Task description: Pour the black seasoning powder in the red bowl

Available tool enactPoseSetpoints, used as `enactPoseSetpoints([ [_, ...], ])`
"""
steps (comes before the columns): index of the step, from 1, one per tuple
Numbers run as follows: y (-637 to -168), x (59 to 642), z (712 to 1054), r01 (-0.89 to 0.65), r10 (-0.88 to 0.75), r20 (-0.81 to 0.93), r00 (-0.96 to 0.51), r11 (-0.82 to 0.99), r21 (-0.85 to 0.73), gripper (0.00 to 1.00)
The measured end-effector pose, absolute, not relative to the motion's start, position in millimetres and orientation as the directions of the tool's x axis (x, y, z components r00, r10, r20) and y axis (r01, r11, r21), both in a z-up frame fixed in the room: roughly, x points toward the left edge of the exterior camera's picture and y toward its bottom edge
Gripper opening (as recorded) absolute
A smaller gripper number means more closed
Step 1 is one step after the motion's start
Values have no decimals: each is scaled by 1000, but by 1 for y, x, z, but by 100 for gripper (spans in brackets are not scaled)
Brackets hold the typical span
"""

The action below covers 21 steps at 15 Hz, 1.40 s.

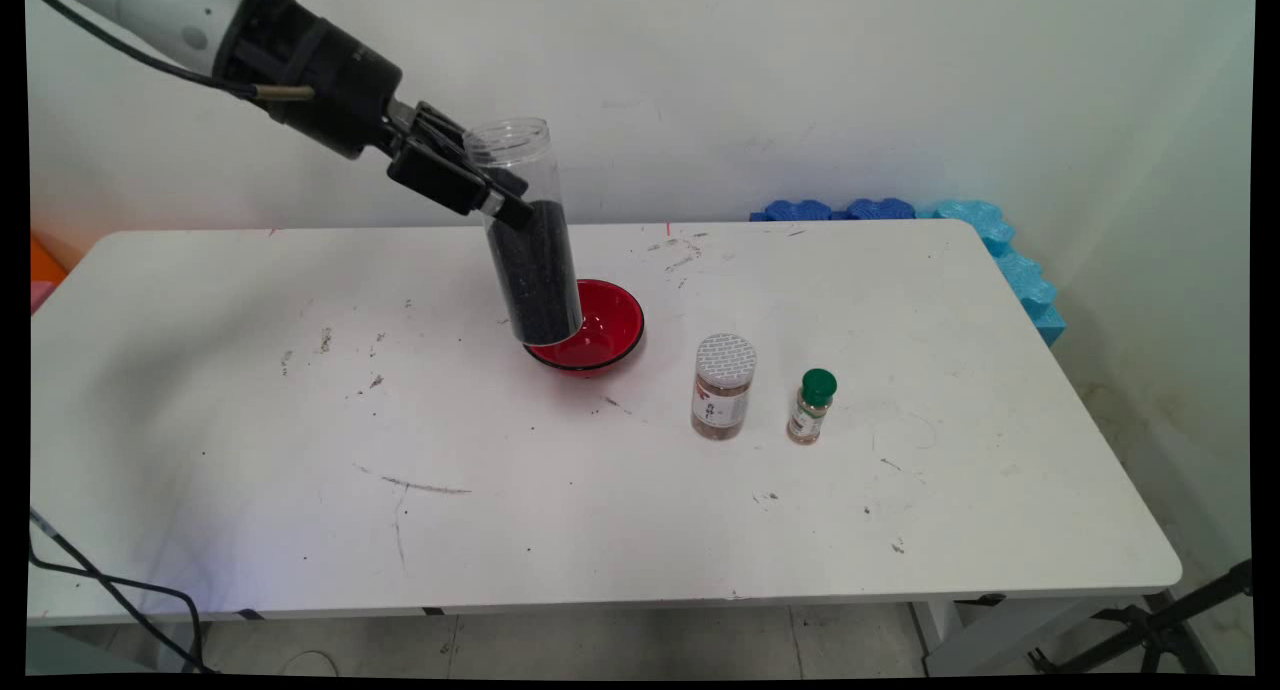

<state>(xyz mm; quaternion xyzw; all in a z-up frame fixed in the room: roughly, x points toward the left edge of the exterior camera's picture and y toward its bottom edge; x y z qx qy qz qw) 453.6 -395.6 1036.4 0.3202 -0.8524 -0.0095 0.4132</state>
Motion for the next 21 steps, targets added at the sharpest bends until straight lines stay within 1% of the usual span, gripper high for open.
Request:
enactPoseSetpoints([
  [7,-411,449,1014,-589,-677,628,-384,704,398,0],
  [13,-426,447,998,-622,-725,592,-352,654,431,0],
  [21,-440,449,974,-685,-888,437,-143,408,604,0],
])
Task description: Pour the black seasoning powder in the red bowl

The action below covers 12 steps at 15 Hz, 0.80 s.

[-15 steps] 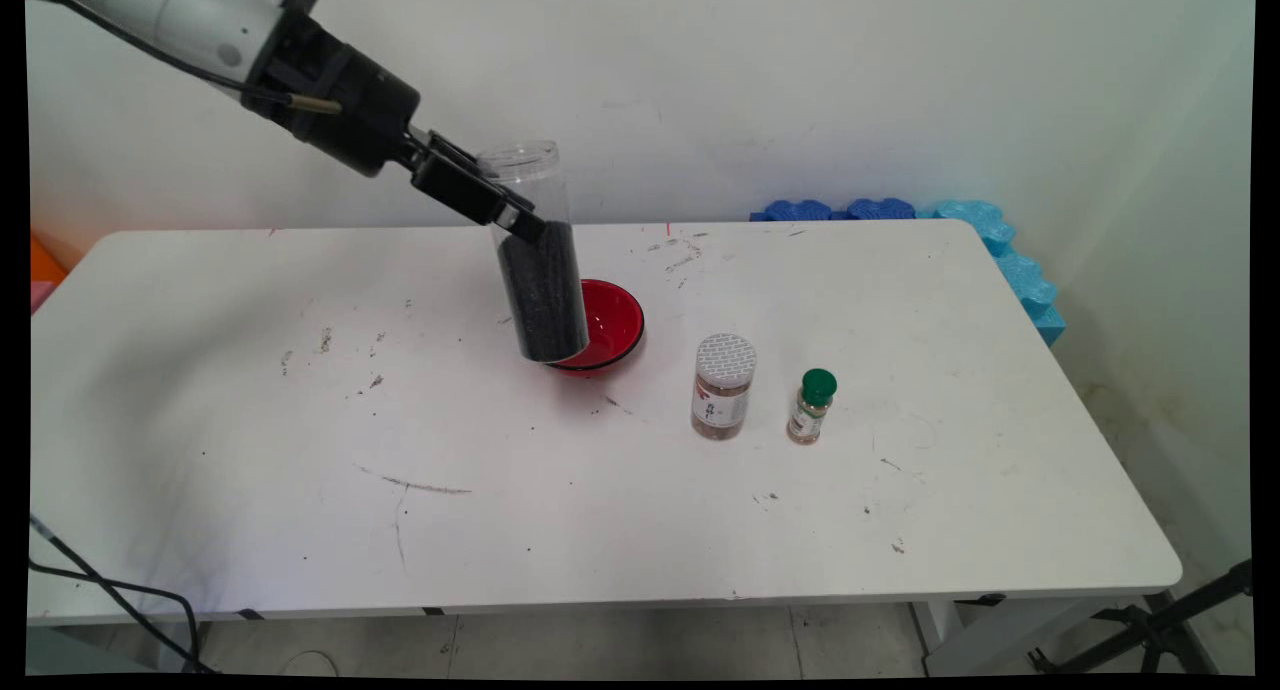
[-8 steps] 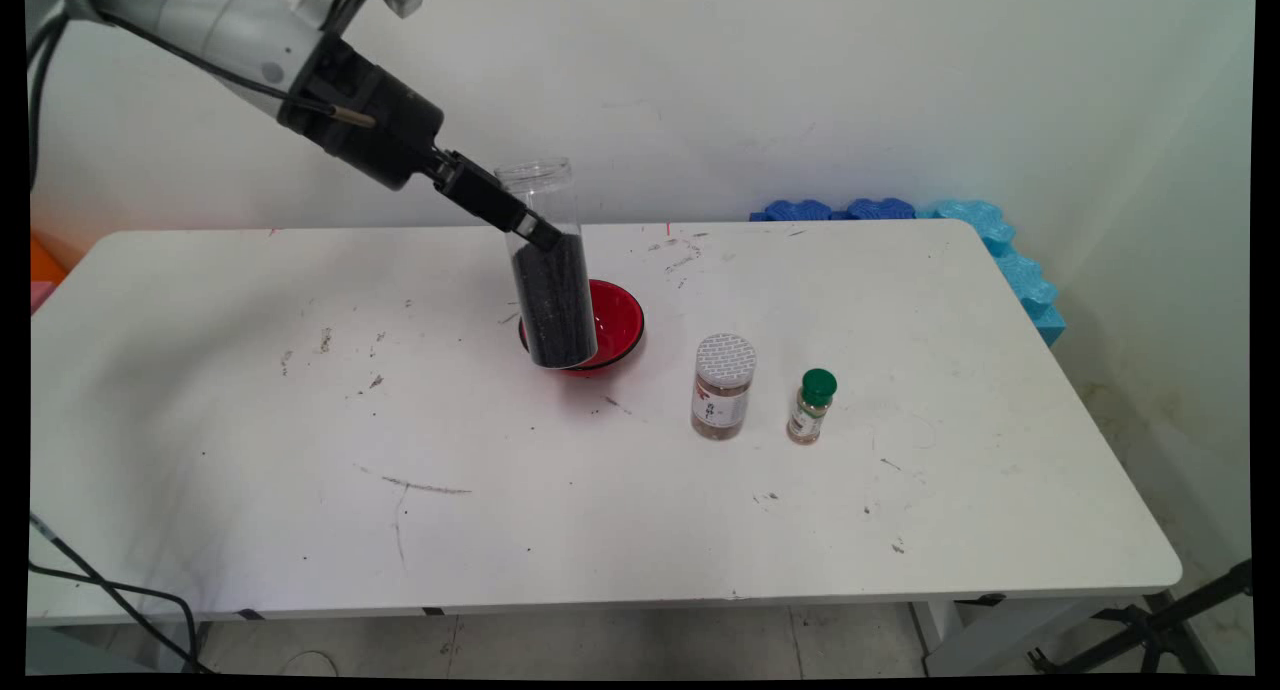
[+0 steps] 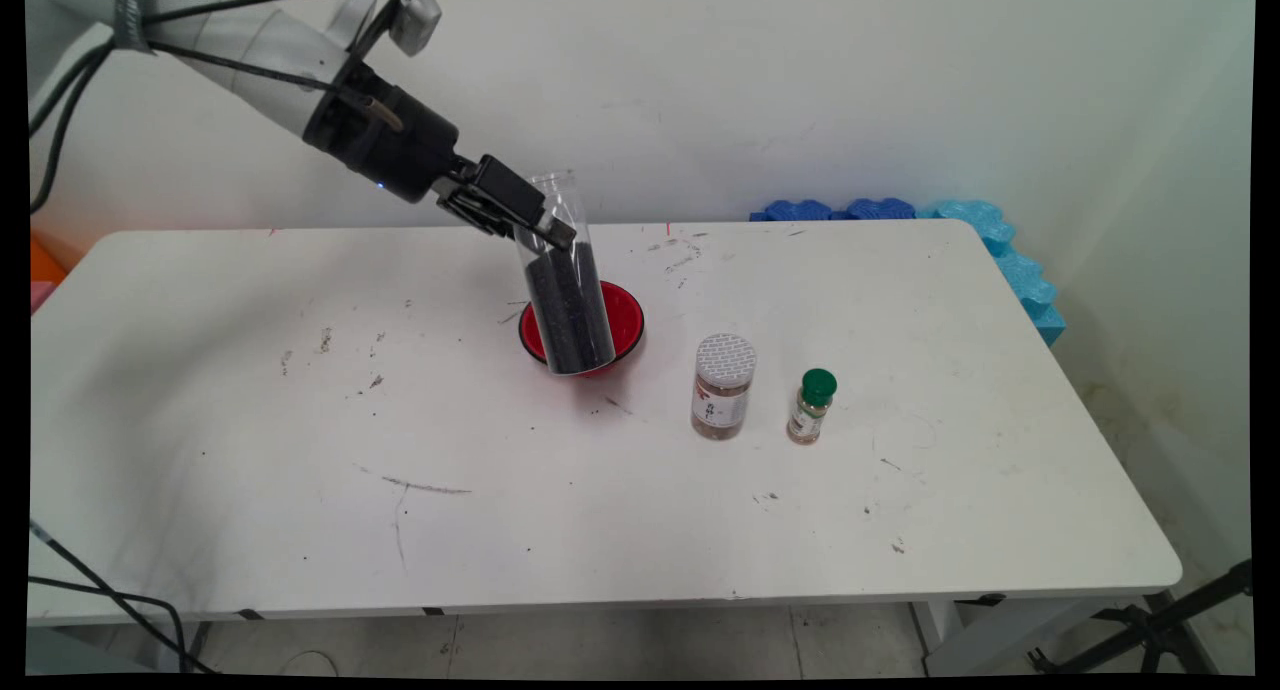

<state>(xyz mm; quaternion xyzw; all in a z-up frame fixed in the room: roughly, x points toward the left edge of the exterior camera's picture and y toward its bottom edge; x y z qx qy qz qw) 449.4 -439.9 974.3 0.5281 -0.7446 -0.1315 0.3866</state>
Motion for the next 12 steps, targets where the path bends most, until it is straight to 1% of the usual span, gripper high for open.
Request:
enactPoseSetpoints([
  [6,-446,451,958,-688,-960,275,55,163,707,0],
  [12,-450,450,948,-662,-970,167,175,10,749,0],
])
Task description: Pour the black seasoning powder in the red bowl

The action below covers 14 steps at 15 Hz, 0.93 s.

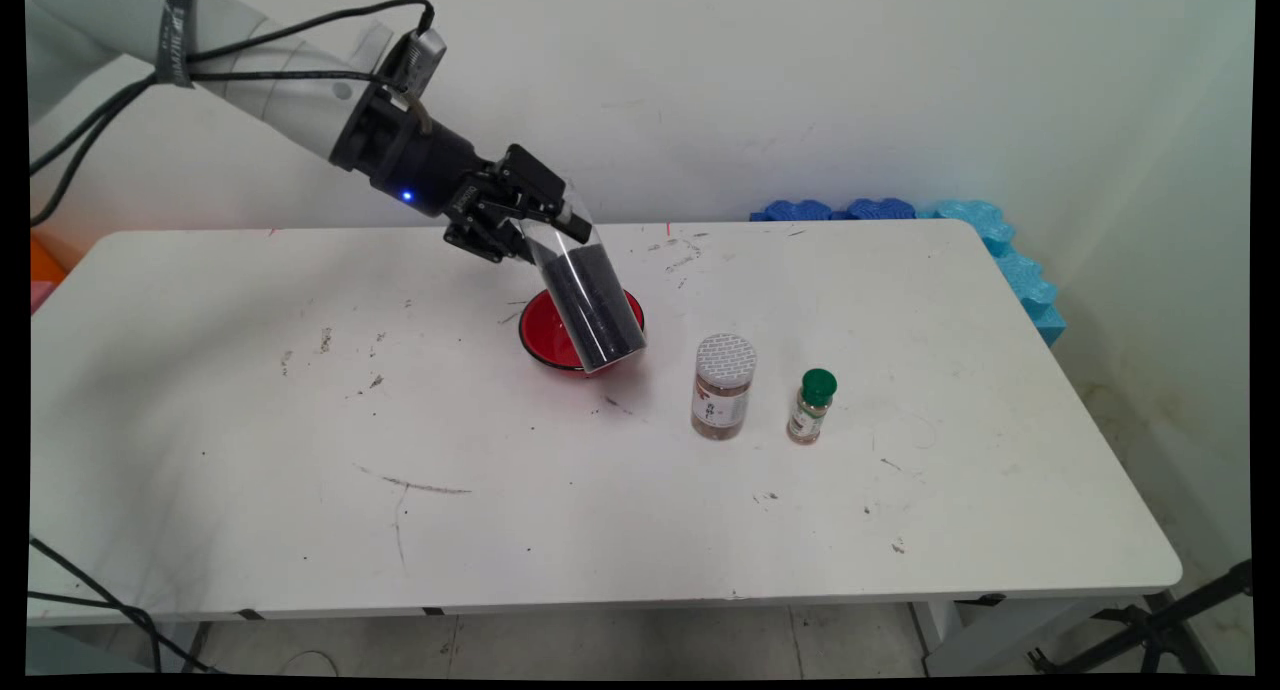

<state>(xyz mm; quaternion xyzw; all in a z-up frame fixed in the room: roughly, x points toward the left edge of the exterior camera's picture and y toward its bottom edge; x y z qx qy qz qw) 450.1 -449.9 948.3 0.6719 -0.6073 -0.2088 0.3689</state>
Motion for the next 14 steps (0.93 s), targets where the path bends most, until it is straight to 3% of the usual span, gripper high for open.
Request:
enactPoseSetpoints([
  [14,-449,440,927,-507,-895,-188,404,-390,769,0],
])
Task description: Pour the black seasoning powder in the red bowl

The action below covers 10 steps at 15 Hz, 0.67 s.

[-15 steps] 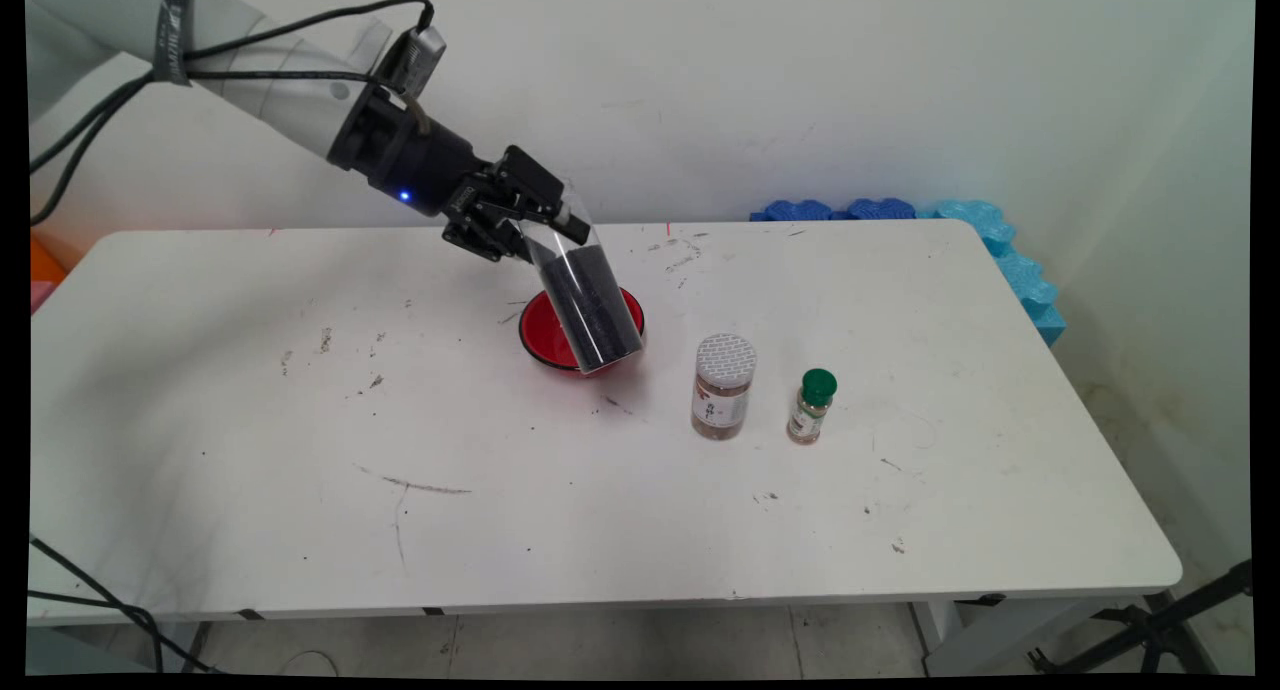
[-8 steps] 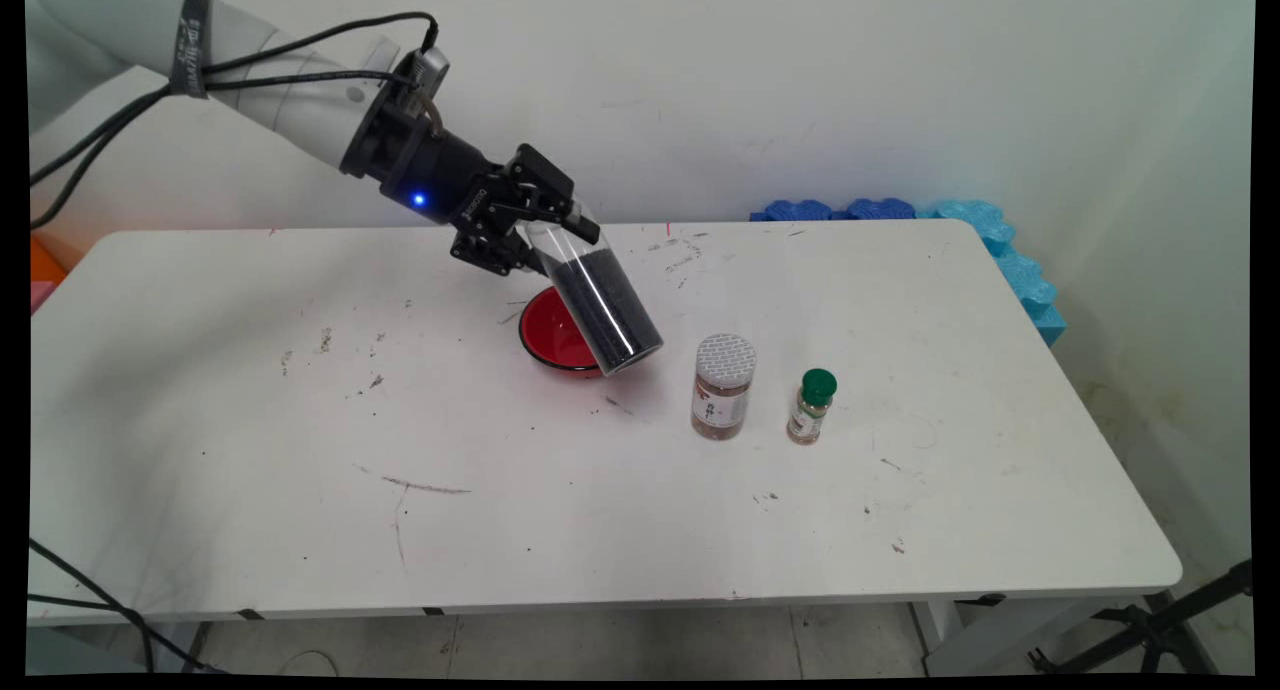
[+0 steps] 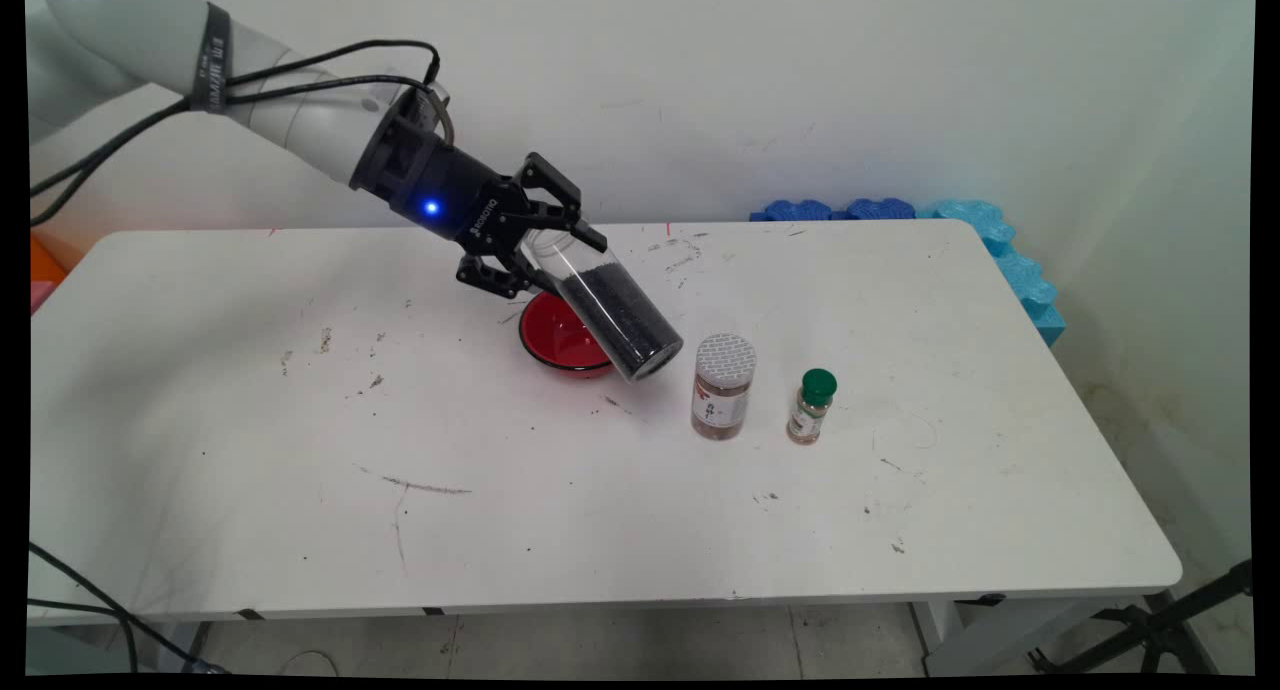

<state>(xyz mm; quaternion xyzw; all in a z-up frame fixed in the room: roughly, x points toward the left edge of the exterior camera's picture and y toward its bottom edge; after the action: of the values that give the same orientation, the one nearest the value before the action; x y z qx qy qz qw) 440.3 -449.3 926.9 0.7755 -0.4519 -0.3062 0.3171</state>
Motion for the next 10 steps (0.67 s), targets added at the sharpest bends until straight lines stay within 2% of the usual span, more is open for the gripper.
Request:
enactPoseSetpoints([
  [10,-455,434,918,-350,-753,-408,516,-620,702,0],
])
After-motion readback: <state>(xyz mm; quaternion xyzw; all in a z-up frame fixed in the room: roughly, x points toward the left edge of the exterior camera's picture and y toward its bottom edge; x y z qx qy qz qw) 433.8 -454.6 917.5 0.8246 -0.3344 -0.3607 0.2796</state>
